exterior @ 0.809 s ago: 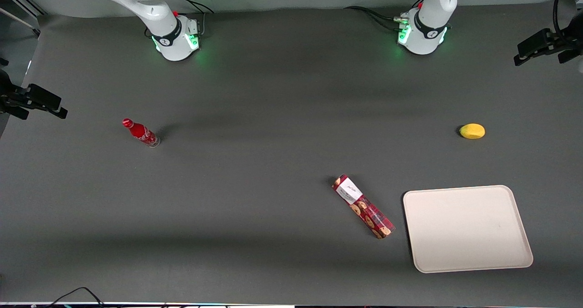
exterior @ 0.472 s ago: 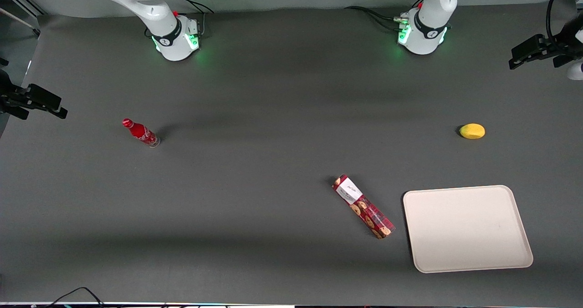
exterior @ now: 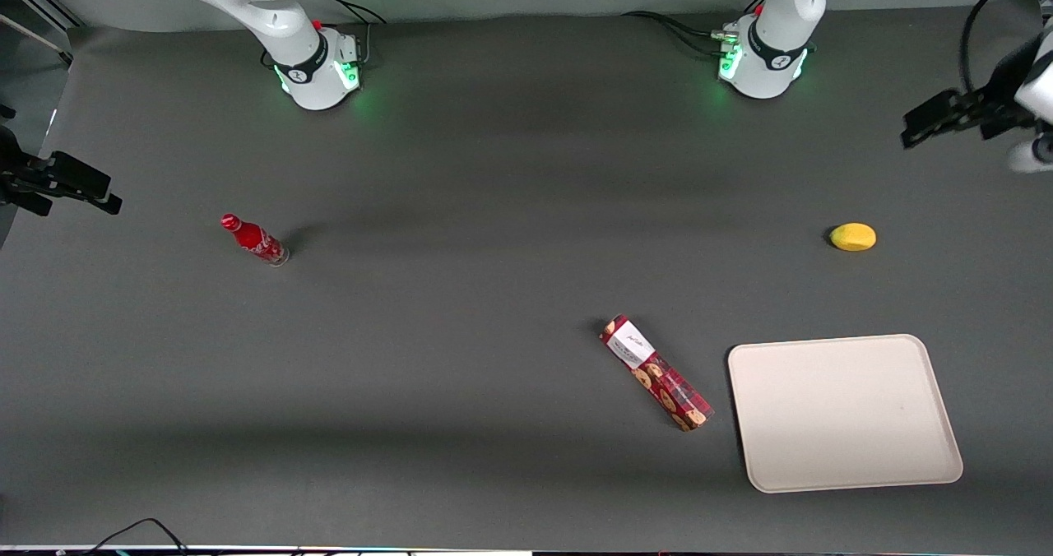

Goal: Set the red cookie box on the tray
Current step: 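Move the left gripper down toward the red plaid cookie box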

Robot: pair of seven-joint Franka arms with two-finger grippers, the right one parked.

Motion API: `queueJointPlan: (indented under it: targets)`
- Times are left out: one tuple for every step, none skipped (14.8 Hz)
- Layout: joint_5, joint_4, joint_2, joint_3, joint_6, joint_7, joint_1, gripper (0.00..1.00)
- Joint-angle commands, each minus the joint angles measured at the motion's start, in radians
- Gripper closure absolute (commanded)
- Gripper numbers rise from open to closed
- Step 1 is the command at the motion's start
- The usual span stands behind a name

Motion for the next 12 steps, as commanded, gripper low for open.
queueJointPlan:
  targets:
    - [-0.001, 0.232, 0.259, -0.092, 0.005, -0.308, -0.011, 0.0]
    - [-0.004, 0.266, 0.325, -0.112, 0.063, -0.4, -0.011, 0.0]
    - [-0.019, 0.267, 0.383, -0.135, 0.142, -0.505, -0.013, 0.0]
    - [-0.022, 0.267, 0.441, -0.16, 0.226, -0.591, -0.014, 0.0]
    - [-0.022, 0.267, 0.492, -0.18, 0.3, -0.655, -0.016, 0.0]
    - [-0.019, 0.267, 0.54, -0.198, 0.369, -0.697, -0.017, 0.0]
    - [-0.019, 0.267, 0.584, -0.212, 0.435, -0.734, -0.019, 0.0]
    - [-0.021, 0.267, 0.626, -0.226, 0.497, -0.763, -0.019, 0.0]
    - [-0.015, 0.266, 0.668, -0.241, 0.553, -0.786, -0.022, 0.0]
    - [-0.002, 0.266, 0.711, -0.251, 0.616, -0.806, -0.036, 0.0]
    - [0.013, 0.264, 0.742, -0.252, 0.678, -0.828, -0.046, 0.0]
    - [0.033, 0.257, 0.767, -0.252, 0.722, -0.849, -0.056, 0.0]
